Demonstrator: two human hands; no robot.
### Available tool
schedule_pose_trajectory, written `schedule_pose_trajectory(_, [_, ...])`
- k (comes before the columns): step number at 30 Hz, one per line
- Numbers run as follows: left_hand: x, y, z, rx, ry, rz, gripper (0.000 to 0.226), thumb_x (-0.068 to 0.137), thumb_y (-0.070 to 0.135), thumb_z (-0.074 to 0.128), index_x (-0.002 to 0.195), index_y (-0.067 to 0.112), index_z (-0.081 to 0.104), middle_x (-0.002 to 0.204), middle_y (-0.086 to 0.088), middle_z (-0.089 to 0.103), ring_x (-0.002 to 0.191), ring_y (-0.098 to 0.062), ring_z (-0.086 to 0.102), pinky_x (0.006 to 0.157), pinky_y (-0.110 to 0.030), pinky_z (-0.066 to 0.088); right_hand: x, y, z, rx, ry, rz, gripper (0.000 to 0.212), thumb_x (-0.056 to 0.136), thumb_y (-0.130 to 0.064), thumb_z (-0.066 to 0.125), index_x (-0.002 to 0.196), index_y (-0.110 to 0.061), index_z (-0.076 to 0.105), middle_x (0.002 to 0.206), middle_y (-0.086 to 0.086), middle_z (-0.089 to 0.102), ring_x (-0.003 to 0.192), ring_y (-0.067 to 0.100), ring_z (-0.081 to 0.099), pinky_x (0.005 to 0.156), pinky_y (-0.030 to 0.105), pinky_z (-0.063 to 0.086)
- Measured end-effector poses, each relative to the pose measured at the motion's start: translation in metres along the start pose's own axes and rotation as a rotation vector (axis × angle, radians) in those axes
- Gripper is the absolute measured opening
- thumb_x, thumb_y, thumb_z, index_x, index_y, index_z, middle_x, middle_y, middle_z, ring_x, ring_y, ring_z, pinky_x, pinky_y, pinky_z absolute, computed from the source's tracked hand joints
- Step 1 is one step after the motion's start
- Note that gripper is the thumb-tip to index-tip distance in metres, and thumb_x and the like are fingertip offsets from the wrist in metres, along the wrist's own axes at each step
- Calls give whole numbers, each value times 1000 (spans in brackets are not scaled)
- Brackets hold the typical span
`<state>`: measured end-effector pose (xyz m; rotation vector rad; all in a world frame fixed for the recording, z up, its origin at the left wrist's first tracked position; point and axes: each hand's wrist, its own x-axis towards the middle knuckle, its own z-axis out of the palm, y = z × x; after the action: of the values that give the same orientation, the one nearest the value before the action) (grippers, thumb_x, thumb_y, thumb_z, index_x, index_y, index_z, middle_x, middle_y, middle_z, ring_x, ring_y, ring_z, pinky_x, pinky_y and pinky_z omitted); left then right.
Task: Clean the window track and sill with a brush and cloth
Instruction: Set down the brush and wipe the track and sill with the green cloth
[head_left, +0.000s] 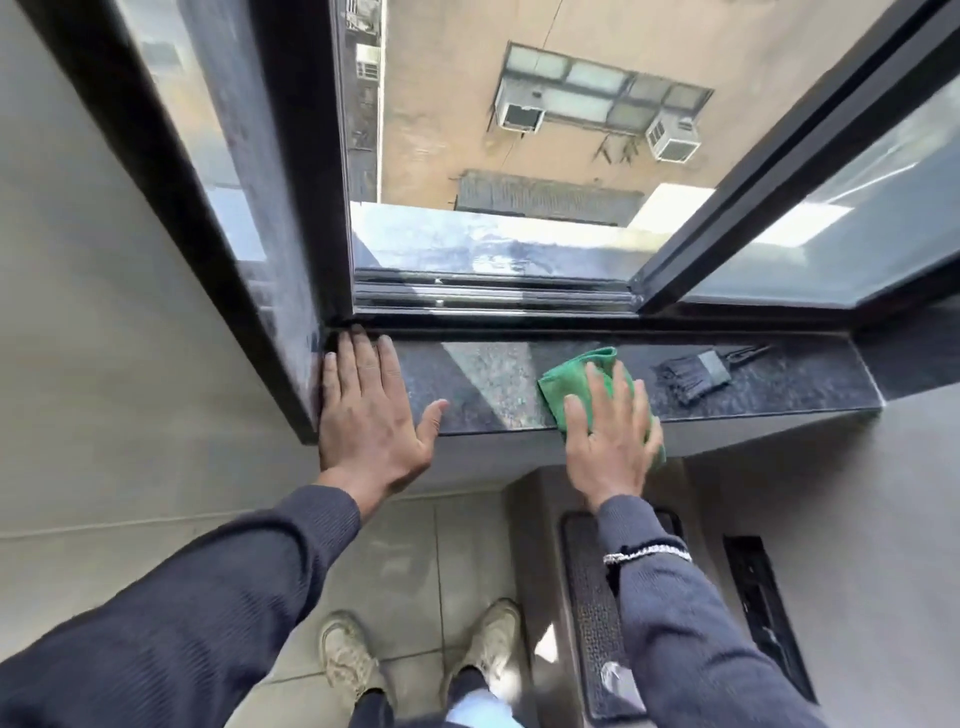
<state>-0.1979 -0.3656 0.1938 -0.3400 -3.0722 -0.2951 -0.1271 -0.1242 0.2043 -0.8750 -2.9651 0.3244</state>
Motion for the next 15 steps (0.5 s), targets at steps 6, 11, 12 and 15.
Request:
schedule_pose_trajectory(6, [-1, -4, 4, -15, -5, 10, 92, 88, 64, 21, 147, -5, 14, 154, -36, 18, 144, -46, 14, 120, -56, 11, 9, -77, 24, -64, -31, -170, 58, 92, -42, 30, 149, -34, 30, 164, 0, 18, 151, 30, 8, 119, 52, 4])
schedule_pose_trajectory(11, [-4, -5, 0, -17, -21, 20, 93, 88, 66, 17, 148, -5, 13, 155, -35, 17, 146, -44, 13, 120, -55, 11, -1, -11, 9, -123, -82, -341, 58, 96, -50, 22, 153, -34, 25, 164, -6, 17, 151, 20, 10, 119, 46, 7])
schedule_pose_trajectory(12, [-3, -5, 0, -18, -25, 22, 93, 88, 66, 17, 148, -4, 13, 155, -35, 16, 146, -44, 13, 120, -55, 11, 12, -7, 4, -98, -58, -253, 56, 98, -50, 23, 152, -36, 25, 164, -7, 18, 151, 20, 12, 118, 46, 9])
schedule_pose_trajectory(15, [0, -4, 1, -2, -31, 24, 94, 87, 67, 18, 149, -3, 12, 155, -36, 15, 145, -45, 11, 120, -55, 8, 37, -37, 6, -37, -16, 13, 57, 98, -49, 23, 153, -35, 22, 165, -5, 17, 151, 22, 12, 119, 48, 10])
